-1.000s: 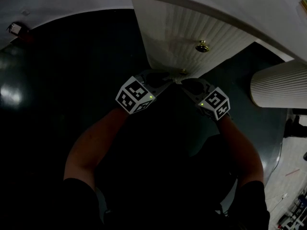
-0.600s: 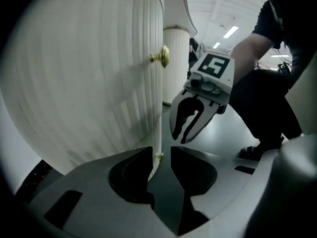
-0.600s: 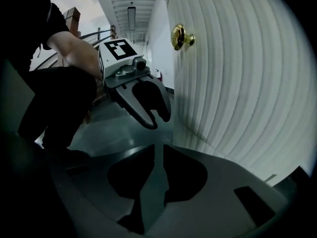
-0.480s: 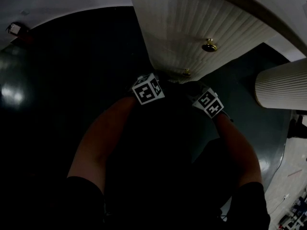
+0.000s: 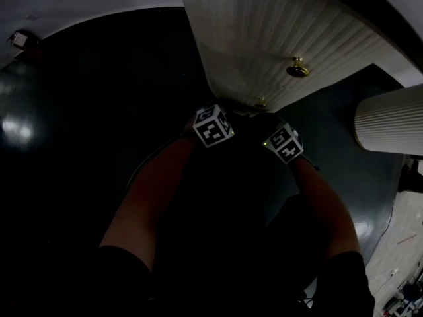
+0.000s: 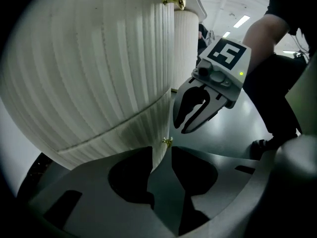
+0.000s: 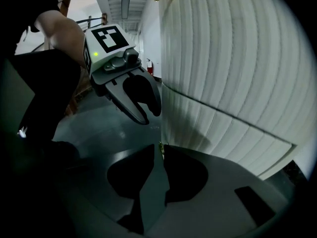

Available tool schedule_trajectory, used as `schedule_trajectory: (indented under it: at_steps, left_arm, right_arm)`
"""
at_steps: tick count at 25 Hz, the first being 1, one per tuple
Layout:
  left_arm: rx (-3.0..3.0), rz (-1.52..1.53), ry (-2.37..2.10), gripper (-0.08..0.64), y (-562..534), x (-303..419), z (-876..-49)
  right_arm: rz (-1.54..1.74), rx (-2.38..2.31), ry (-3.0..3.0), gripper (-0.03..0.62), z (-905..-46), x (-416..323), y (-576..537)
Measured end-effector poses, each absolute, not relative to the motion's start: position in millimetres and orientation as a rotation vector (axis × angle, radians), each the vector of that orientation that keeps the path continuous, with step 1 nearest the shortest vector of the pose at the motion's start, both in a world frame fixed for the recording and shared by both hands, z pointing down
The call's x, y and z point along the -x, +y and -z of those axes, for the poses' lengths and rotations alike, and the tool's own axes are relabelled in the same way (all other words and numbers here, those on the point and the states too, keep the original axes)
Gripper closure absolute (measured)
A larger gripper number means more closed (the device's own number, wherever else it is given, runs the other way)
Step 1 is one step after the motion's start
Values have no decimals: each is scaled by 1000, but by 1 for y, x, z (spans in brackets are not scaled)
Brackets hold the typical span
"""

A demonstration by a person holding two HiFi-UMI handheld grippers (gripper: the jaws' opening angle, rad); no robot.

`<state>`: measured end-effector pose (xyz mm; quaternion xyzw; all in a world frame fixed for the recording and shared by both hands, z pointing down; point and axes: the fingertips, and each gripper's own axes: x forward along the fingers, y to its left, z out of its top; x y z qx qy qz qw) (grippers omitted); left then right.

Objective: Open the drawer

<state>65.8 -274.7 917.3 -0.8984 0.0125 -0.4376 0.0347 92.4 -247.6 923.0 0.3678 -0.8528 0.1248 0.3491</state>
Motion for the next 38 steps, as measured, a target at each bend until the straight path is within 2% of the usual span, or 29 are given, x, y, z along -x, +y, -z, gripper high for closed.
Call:
schedule_trajectory:
  at_steps: [10,15,38]
  left_arm:
    - [2652,1435,-26,438,-259,-73,-943]
    - [2692,1436,-11,477,-262,-81,-943]
    - [2693,1495,-41,483,-255,-87,-954]
  right_arm:
    - [-293,-914,-2121,571,-945,-88,-247]
    - [-274,-979,-2103,572,-941,-86,-258]
    - [-302,-983,-2092,572,-945,-83,-260]
